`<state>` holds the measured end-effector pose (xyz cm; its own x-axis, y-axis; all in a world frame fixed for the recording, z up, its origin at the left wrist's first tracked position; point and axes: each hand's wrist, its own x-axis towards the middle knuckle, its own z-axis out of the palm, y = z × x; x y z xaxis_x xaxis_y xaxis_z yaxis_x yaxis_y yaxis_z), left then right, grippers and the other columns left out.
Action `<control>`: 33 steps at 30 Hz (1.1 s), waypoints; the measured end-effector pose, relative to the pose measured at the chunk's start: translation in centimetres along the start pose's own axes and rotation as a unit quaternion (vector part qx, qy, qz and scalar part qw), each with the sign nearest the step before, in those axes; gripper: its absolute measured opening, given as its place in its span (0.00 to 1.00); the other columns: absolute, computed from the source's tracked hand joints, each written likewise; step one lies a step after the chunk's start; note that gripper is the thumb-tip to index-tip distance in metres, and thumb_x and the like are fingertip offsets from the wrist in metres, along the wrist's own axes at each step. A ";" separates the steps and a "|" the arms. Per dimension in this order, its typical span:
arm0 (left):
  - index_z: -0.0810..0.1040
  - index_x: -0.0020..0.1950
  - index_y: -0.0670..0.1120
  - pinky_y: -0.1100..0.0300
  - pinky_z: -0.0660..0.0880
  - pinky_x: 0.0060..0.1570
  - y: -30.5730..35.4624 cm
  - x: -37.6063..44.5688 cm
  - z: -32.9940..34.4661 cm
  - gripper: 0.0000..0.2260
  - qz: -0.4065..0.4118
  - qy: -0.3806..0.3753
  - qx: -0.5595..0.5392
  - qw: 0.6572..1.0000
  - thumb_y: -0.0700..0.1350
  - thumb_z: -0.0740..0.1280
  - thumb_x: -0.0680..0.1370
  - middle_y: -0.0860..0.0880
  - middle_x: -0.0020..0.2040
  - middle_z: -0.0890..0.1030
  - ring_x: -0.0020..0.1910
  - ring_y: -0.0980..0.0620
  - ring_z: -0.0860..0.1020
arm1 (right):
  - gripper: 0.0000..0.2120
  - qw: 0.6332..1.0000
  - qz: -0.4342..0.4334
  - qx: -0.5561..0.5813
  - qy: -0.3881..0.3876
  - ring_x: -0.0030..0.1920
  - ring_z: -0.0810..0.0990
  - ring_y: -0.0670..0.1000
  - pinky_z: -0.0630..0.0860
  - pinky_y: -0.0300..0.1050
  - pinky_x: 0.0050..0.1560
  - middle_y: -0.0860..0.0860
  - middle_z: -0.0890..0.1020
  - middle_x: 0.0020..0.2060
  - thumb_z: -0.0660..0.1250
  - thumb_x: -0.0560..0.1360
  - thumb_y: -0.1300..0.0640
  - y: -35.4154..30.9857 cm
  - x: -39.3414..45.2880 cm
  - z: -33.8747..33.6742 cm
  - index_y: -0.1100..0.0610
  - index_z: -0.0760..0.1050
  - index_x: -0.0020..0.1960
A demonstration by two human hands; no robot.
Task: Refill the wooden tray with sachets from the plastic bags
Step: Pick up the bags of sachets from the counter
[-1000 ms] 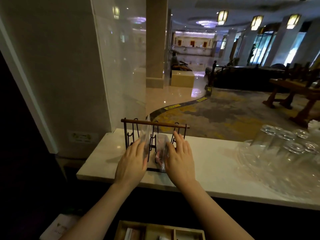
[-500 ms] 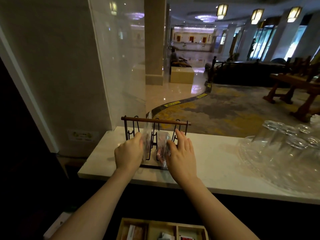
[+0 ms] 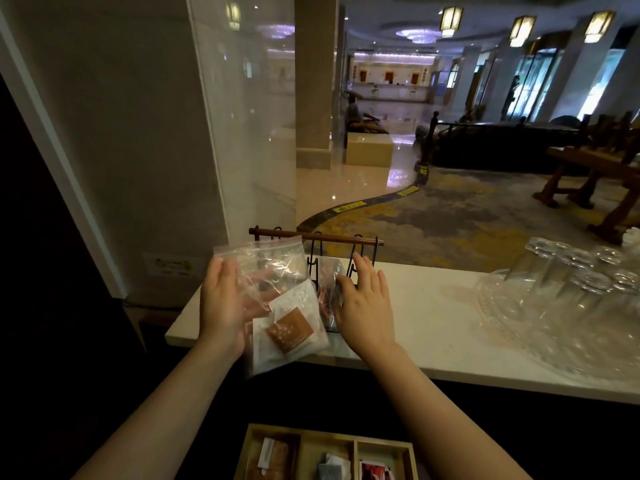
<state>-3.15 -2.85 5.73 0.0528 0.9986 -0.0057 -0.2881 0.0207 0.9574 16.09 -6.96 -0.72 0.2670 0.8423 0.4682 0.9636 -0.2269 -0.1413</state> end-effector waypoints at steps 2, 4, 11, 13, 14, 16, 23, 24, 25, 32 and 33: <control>0.74 0.57 0.48 0.45 0.80 0.41 0.2 -1.3 -0.6 0.12 -0.077 0.002 -0.060 0.995 0.50 0.55 0.82 0.43 0.48 0.85 0.41 0.42 0.85 | 0.21 1.000 -0.001 0.020 0.008 0.77 0.51 0.57 0.46 0.53 0.75 0.57 0.56 0.77 0.59 0.76 0.46 -0.3 -0.2 -0.7 0.56 0.73 0.65; 0.75 0.55 0.48 0.44 0.80 0.44 0.0 -2.4 -1.2 0.10 -0.108 -0.004 -0.082 0.991 0.49 0.55 0.81 0.43 0.46 0.86 0.40 0.42 0.85 | 0.17 0.996 -0.005 0.073 0.055 0.75 0.57 0.55 0.53 0.50 0.74 0.55 0.61 0.75 0.60 0.77 0.49 -1.0 -1.2 -1.6 0.55 0.76 0.62; 0.70 0.62 0.49 0.44 0.81 0.40 -2.0 -4.5 -3.4 0.13 -0.157 0.017 -0.112 0.981 0.52 0.55 0.81 0.40 0.52 0.84 0.44 0.40 0.84 | 0.17 0.717 0.099 0.625 -0.293 0.55 0.81 0.50 0.78 0.52 0.59 0.50 0.80 0.55 0.61 0.75 0.42 -5.7 -6.7 -5.6 0.47 0.72 0.61; 0.71 0.65 0.49 0.44 0.80 0.40 -2.4 -4.9 -3.9 0.16 -0.182 0.022 -0.120 0.976 0.53 0.55 0.80 0.41 0.52 0.84 0.46 0.41 0.84 | 0.23 0.719 0.100 0.603 -0.331 0.56 0.81 0.52 0.79 0.52 0.58 0.51 0.80 0.56 0.68 0.71 0.46 -6.3 -7.3 -5.2 0.49 0.70 0.64; 0.71 0.65 0.48 0.45 0.80 0.42 -2.4 -5.3 -4.1 0.16 -0.188 0.018 -0.125 0.974 0.53 0.56 0.80 0.42 0.52 0.84 0.47 0.41 0.84 | 0.22 0.728 0.109 0.594 -0.325 0.55 0.82 0.52 0.80 0.52 0.57 0.52 0.80 0.56 0.71 0.70 0.48 -6.7 -7.6 -4.9 0.49 0.71 0.62; 0.71 0.66 0.46 0.46 0.77 0.48 -2.7 -5.9 -4.5 0.18 -0.205 0.001 -0.150 0.967 0.53 0.55 0.80 0.42 0.55 0.83 0.50 0.42 0.82 | 0.17 0.735 0.142 0.587 -0.307 0.51 0.83 0.52 0.81 0.51 0.53 0.54 0.82 0.53 0.72 0.71 0.54 -7.2 -7.9 -4.4 0.51 0.72 0.58; 0.77 0.60 0.44 0.44 0.80 0.44 -4.8 -8.8 -5.3 0.20 -0.320 -0.174 -0.092 0.927 0.52 0.67 0.71 0.37 0.55 0.82 0.49 0.39 0.82 | 0.14 0.771 0.225 0.556 -0.214 0.48 0.84 0.52 0.81 0.55 0.52 0.54 0.82 0.50 0.70 0.72 0.52 -7.0 -7.0 -2.5 0.52 0.72 0.56; 0.77 0.60 0.45 0.46 0.81 0.39 -5.0 -9.0 -5.2 0.20 -0.329 -0.174 -0.084 0.924 0.48 0.69 0.69 0.37 0.54 0.82 0.47 0.39 0.83 | 0.13 0.794 0.217 0.531 -0.202 0.48 0.83 0.51 0.81 0.54 0.52 0.53 0.82 0.49 0.70 0.72 0.51 -7.0 -6.6 -2.2 0.51 0.72 0.54; 0.77 0.60 0.46 0.49 0.81 0.33 -5.2 -9.0 -5.1 0.20 -0.327 -0.161 -0.075 0.928 0.45 0.70 0.68 0.37 0.52 0.82 0.44 0.40 0.83 | 0.12 0.809 0.206 0.513 -0.200 0.48 0.83 0.50 0.81 0.54 0.52 0.52 0.82 0.49 0.69 0.72 0.49 -7.0 -6.3 -2.0 0.49 0.72 0.53; 0.78 0.55 0.44 0.59 0.77 0.24 -5.6 -7.7 -5.0 0.19 -0.297 -0.095 -0.041 0.949 0.41 0.72 0.65 0.40 0.44 0.83 0.35 0.45 0.82 | 0.16 0.890 0.294 0.347 -0.027 0.42 0.76 0.45 0.76 0.46 0.44 0.44 0.74 0.47 0.66 0.74 0.44 -4.2 -2.5 -2.0 0.51 0.68 0.55; 0.78 0.55 0.44 0.59 0.77 0.23 -5.9 -7.6 -5.1 0.18 -0.295 -0.094 -0.040 0.950 0.41 0.72 0.66 0.40 0.45 0.83 0.36 0.45 0.82 | 0.18 0.893 0.312 0.322 -0.030 0.43 0.75 0.46 0.73 0.47 0.43 0.45 0.72 0.47 0.66 0.74 0.43 -3.7 -2.0 -1.9 0.52 0.68 0.56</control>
<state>-6.69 -10.31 -1.30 0.3960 0.7852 -0.4761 -0.2268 0.5861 0.7779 12.02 -8.71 0.56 0.7303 0.6787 0.0782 0.4146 -0.3493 -0.8403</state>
